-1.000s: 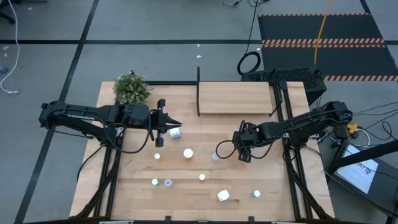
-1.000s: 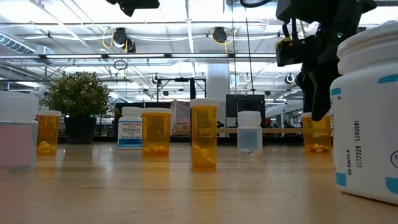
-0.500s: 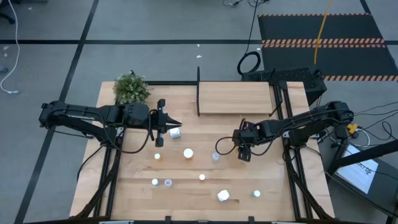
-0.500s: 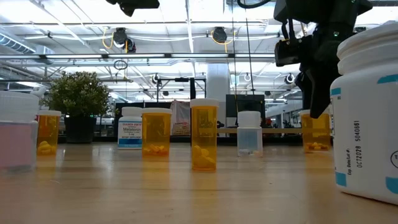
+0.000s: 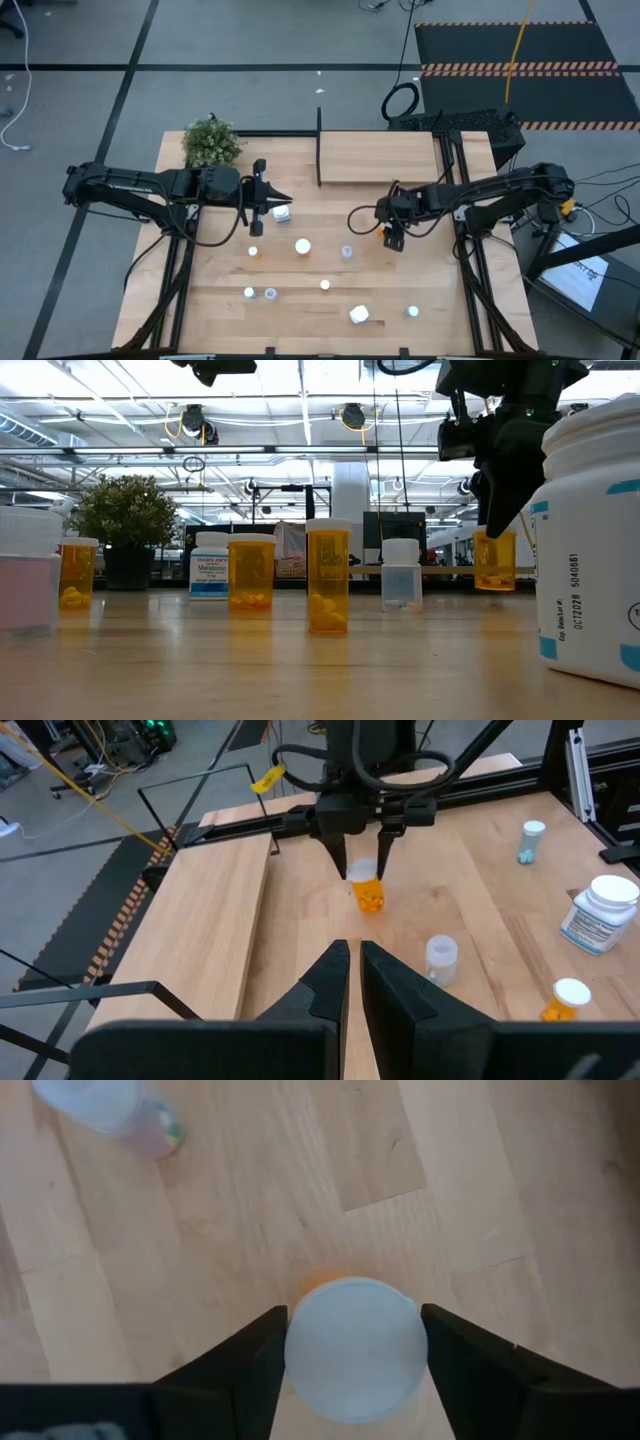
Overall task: Pick and place medicine bottles onto shelf by color
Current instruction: Put the right large orange pill bottle on the shelf
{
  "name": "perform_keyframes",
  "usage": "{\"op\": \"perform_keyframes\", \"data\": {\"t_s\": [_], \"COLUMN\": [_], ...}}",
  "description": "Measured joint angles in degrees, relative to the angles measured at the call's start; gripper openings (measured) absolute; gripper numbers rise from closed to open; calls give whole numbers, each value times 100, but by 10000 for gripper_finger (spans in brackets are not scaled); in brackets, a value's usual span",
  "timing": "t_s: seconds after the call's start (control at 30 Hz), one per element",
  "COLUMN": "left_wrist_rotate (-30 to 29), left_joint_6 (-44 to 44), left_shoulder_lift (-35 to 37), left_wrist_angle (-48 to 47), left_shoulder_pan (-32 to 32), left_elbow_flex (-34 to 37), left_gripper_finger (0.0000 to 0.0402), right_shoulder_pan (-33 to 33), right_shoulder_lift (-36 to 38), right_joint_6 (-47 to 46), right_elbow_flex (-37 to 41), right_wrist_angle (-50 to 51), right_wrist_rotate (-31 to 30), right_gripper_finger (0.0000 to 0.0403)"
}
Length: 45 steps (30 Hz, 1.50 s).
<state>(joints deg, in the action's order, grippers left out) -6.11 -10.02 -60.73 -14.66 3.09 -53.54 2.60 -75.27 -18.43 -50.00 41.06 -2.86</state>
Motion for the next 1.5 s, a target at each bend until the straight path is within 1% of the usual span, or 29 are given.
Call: {"op": "perform_keyframes", "data": {"t_s": [0.1, 0.2, 0.33, 0.5, 0.63, 1.17, 1.5], "left_wrist_rotate": [-2, -2, -1, -2, -2, 0, -1], "left_joint_6": [-2, -2, -2, 4, 7, -3, -36], "left_shoulder_lift": [0, 0, 0, 0, 0, 0, 0], "left_wrist_angle": [15, 82, 159, 149, 147, 127, 149], "left_shoulder_pan": [-2, -2, -2, -2, -2, -2, -1], "left_elbow_flex": [0, 0, 0, 0, 0, 0, 0], "left_gripper_finger": [33, 33, 33, 33, 33, 33, 33], "right_shoulder_pan": [-176, -374, -701, -1280, -1819, -3984, -4912], "right_shoulder_lift": [73, 97, 95, 95, 95, 90, 88], "right_joint_6": [109, 281, 774, 1433, 1879, 3174, 3795], "right_elbow_flex": [-158, -571, -1205, -1869, -2188, -2271, -2278], "right_wrist_angle": [258, 684, 1038, 1112, 1104, 1082, 971], "right_wrist_rotate": [302, 291, 281, 272, 270, 293, 316], "right_gripper_finger": [207, 206, 210, 211, 211, 212, 212]}}
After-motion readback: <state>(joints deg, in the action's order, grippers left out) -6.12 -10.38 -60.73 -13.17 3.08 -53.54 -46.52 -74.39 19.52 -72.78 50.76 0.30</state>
